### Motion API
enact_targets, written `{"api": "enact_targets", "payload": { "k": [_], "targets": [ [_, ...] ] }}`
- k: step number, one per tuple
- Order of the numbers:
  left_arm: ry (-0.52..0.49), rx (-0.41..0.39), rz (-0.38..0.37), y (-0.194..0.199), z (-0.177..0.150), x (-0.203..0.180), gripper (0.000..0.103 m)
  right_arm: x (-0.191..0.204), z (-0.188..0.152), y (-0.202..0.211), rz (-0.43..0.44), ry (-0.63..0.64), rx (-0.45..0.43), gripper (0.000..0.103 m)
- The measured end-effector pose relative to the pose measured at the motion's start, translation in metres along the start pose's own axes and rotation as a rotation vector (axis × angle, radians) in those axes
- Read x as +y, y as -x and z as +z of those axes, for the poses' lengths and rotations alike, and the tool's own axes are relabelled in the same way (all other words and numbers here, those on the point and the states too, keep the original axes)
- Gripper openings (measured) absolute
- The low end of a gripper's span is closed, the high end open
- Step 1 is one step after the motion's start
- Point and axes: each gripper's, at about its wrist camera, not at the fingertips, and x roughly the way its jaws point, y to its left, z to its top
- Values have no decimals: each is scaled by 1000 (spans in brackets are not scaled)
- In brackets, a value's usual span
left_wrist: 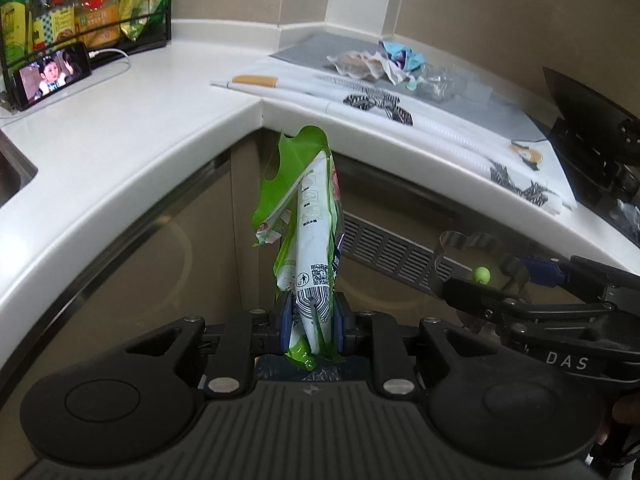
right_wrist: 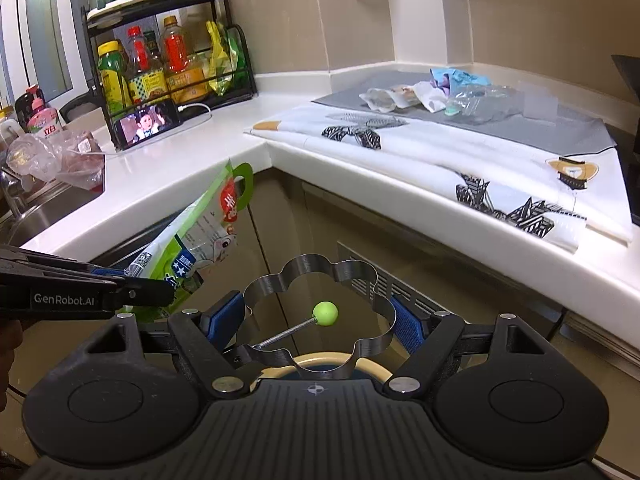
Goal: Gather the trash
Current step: 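Carry the green snack bag and egg ring down over the trash bin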
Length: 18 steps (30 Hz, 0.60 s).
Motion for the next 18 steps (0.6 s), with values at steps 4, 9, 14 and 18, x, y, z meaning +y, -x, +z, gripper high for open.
{"api": "enact_targets", "payload": {
  "k": [4, 9, 14, 18],
  "targets": [
    [-17, 7, 11, -4, -4, -4, 22, -1, -3, -2, 1, -1, 13, 81],
    [-17, 23, 6, -8, -5, -6, 22, -3, -4, -6, 2, -4, 26, 81],
    [-14, 28, 7, -11, -5, -5, 22, -4, -4, -8, 3, -3, 34, 81],
    [-12, 36, 7, -13, -5, -6, 22, -4, -3, -10, 2, -6, 41, 81]
  ]
}}
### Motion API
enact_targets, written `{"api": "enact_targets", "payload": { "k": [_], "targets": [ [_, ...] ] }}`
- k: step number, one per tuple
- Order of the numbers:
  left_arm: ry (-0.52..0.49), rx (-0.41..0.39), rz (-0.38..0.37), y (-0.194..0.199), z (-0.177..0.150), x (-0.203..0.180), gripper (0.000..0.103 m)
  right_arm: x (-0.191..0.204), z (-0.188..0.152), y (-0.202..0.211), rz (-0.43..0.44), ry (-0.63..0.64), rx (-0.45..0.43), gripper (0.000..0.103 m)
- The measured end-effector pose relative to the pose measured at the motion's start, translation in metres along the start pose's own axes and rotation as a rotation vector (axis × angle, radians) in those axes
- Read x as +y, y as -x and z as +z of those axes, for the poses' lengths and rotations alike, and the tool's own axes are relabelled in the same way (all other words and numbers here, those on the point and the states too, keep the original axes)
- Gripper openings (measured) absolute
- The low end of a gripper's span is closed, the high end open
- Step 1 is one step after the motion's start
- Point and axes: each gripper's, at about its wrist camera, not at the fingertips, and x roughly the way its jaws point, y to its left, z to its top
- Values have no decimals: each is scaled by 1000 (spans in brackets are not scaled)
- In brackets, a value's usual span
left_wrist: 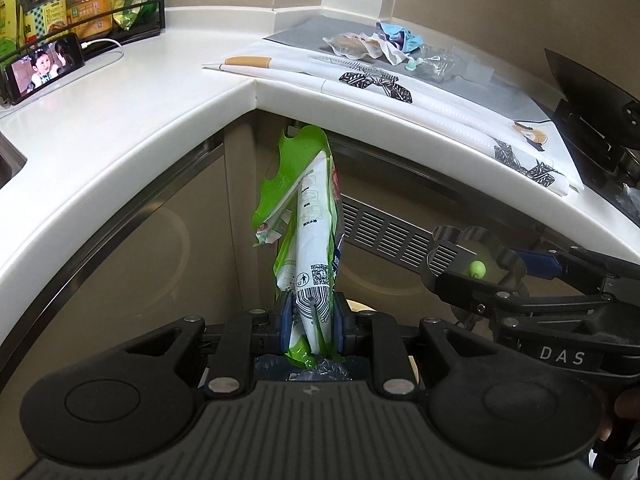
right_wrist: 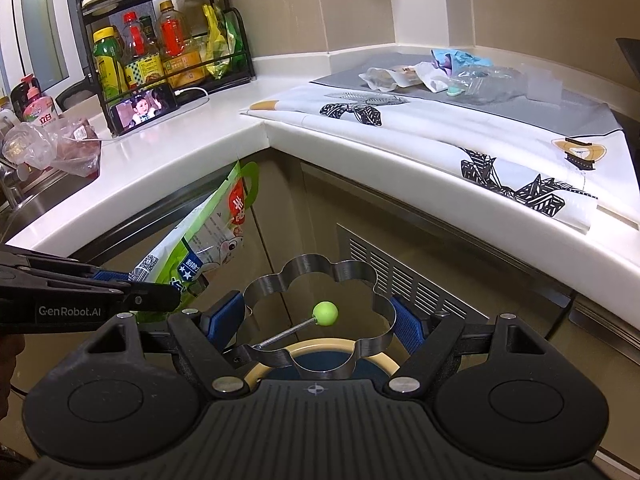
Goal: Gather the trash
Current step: 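Carry the green snack bag and egg ring down over the trash bin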
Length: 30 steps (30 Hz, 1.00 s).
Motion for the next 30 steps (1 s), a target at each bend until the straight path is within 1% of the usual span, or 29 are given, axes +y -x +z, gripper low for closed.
{"api": "enact_targets", "payload": {
  "k": [6, 15, 23, 30],
  "targets": [
    [0, 15, -9, -5, 0, -1, 22, 0, 1, -3, -6, -3, 11, 81],
    [-2, 72, -34, -16, -3, -1, 22, -6, -2, -10, -8, -14, 34, 81],
    [1, 115, -35, -26, -8, -2, 22, -9, -6, -15, -10, -21, 49, 81],
    [-33, 166, -42, -38, -12, -5, 22, -14, -11, -23, -19, -31, 71, 81]
  ]
}}
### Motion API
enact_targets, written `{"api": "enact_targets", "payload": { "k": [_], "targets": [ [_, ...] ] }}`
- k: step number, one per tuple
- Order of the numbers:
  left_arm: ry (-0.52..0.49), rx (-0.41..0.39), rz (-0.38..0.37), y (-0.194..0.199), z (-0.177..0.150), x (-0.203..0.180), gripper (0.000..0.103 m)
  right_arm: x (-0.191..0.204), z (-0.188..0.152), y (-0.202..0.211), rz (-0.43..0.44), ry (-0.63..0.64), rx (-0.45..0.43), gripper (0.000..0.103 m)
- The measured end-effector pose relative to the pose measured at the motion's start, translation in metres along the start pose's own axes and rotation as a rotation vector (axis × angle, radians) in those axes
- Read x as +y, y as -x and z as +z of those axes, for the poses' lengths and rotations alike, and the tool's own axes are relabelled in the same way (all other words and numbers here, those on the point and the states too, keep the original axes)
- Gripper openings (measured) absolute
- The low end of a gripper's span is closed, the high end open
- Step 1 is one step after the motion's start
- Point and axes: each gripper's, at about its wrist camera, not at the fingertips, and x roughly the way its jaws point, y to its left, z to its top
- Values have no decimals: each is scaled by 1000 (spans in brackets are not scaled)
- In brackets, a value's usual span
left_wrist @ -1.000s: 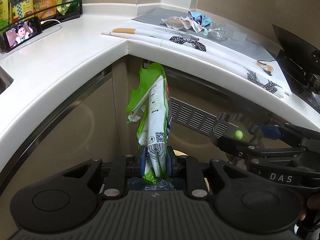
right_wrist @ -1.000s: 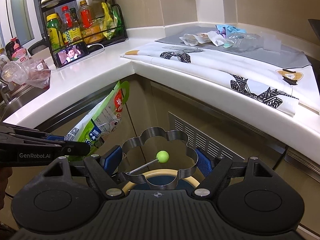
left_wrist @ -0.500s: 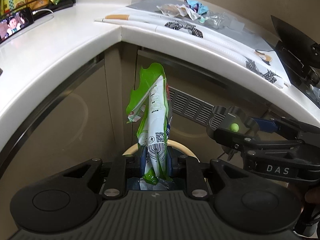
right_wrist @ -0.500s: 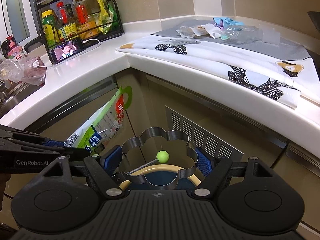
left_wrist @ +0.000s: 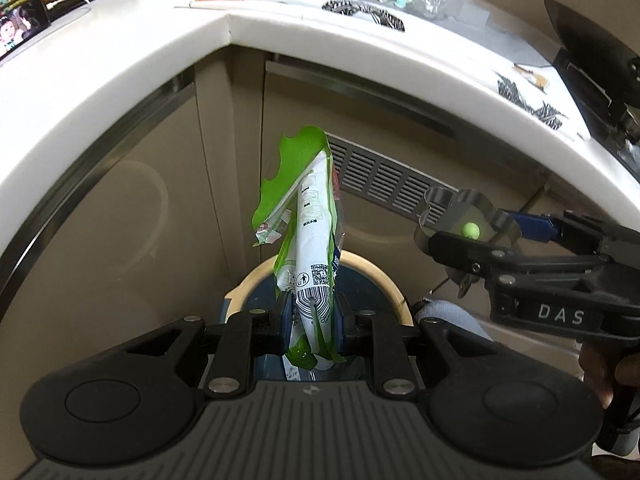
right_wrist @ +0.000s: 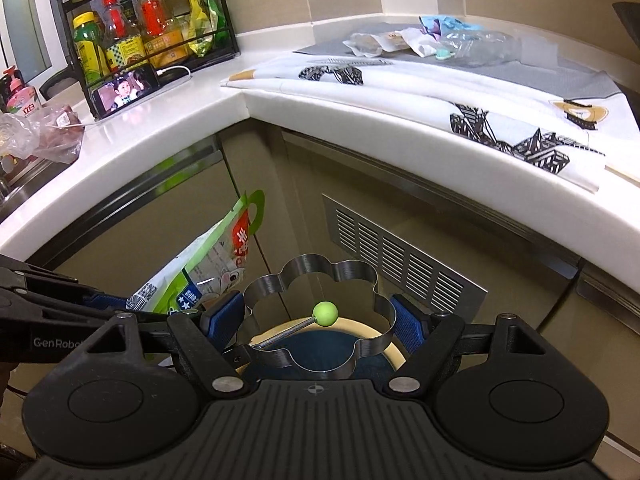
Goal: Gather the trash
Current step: 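Carry the green snack bag and egg ring down over the trash bin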
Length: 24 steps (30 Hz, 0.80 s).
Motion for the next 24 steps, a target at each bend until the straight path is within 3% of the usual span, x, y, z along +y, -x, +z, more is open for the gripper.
{"api": "enact_targets", "payload": {
  "k": [24],
  "targets": [
    [13, 153, -23, -63, -3, 12, 22, -11, -23, -55, -29, 2, 125, 81]
  ]
}}
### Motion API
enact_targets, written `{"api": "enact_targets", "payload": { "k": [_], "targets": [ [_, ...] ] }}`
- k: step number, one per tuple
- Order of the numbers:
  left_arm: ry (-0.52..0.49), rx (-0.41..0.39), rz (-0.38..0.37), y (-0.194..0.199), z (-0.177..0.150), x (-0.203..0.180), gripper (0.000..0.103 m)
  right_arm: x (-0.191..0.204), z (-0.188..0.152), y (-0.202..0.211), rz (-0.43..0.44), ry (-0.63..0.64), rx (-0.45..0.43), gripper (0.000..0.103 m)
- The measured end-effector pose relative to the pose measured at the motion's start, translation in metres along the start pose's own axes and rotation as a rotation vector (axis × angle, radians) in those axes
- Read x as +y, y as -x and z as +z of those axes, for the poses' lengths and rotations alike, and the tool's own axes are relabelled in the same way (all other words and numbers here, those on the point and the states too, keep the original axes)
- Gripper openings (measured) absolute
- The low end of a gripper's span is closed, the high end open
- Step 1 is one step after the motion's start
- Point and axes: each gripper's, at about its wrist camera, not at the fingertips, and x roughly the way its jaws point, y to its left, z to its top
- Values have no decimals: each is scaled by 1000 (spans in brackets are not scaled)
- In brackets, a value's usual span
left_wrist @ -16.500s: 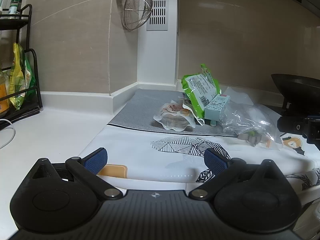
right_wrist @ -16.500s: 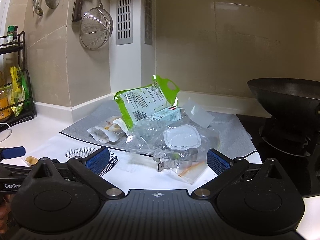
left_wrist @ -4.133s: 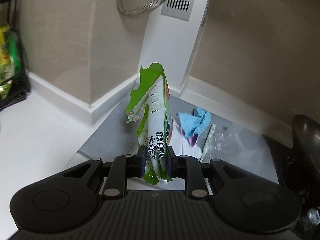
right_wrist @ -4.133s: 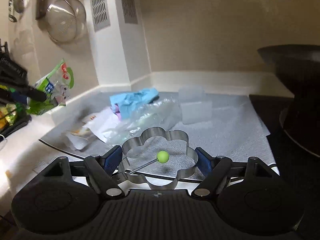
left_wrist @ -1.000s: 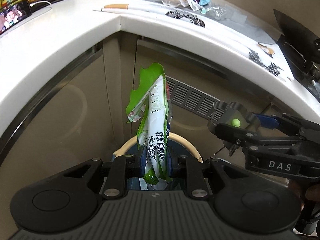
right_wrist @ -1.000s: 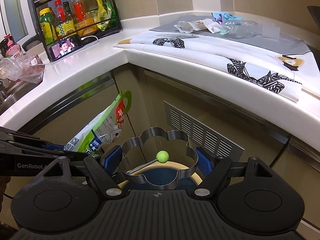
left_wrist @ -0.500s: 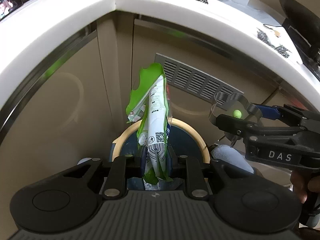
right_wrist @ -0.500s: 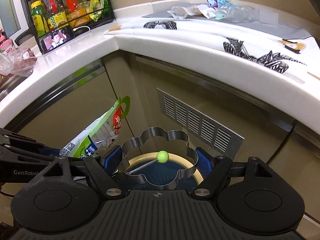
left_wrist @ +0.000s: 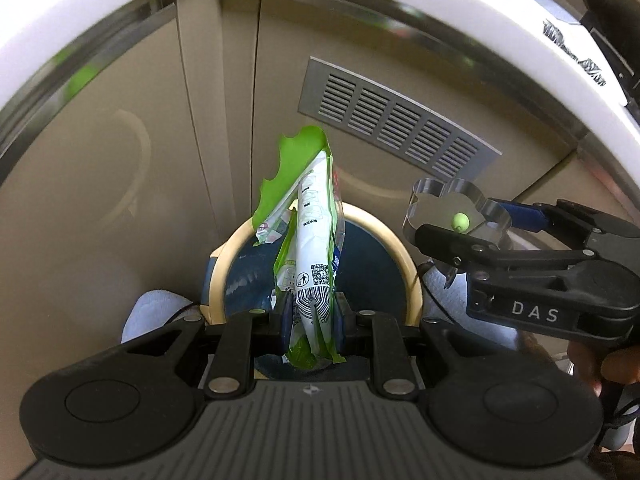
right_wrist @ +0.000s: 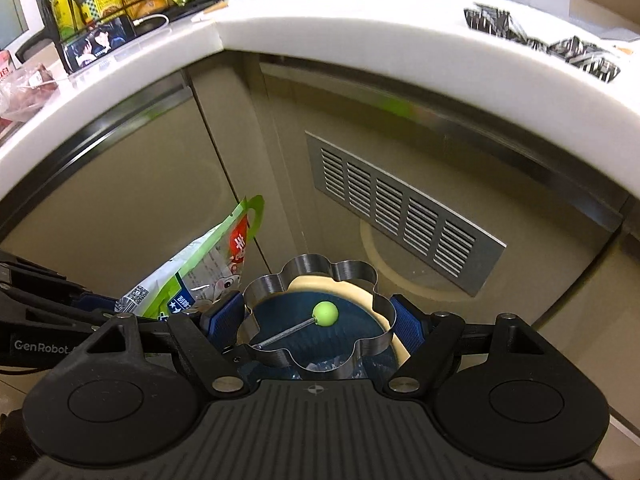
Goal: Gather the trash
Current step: 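Carry the green snack bag and egg ring down over the trash bin, then lower both held items into the bin and open both grippers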
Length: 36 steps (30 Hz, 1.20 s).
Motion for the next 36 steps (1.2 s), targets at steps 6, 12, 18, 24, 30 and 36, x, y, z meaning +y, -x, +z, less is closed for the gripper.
{"api": "enact_targets", "payload": {
  "k": [6, 12, 18, 24, 30, 36],
  "targets": [
    [-8, 39, 13, -15, 2, -3, 22, -3, -4, -13, -2, -3, 28, 81],
    [9, 84, 5, -32, 5, 1, 22, -5, -3, -27, -15, -3, 53, 81],
    [-7, 132, 21, -50, 6, -2, 22, -7, -5, -49, -28, 9, 98, 81],
    [-50, 205, 20, -79, 3, -5, 22, -4, -7, -77, -27, 36, 158, 81],
    [-62, 283, 25, -111, 5, -8, 22, -4, -11, -106, -18, 27, 241, 81],
    [-64, 318, 44, -129, 11, -10, 22, -5, -14, -124, -19, 3, 299, 81]
  ]
}}
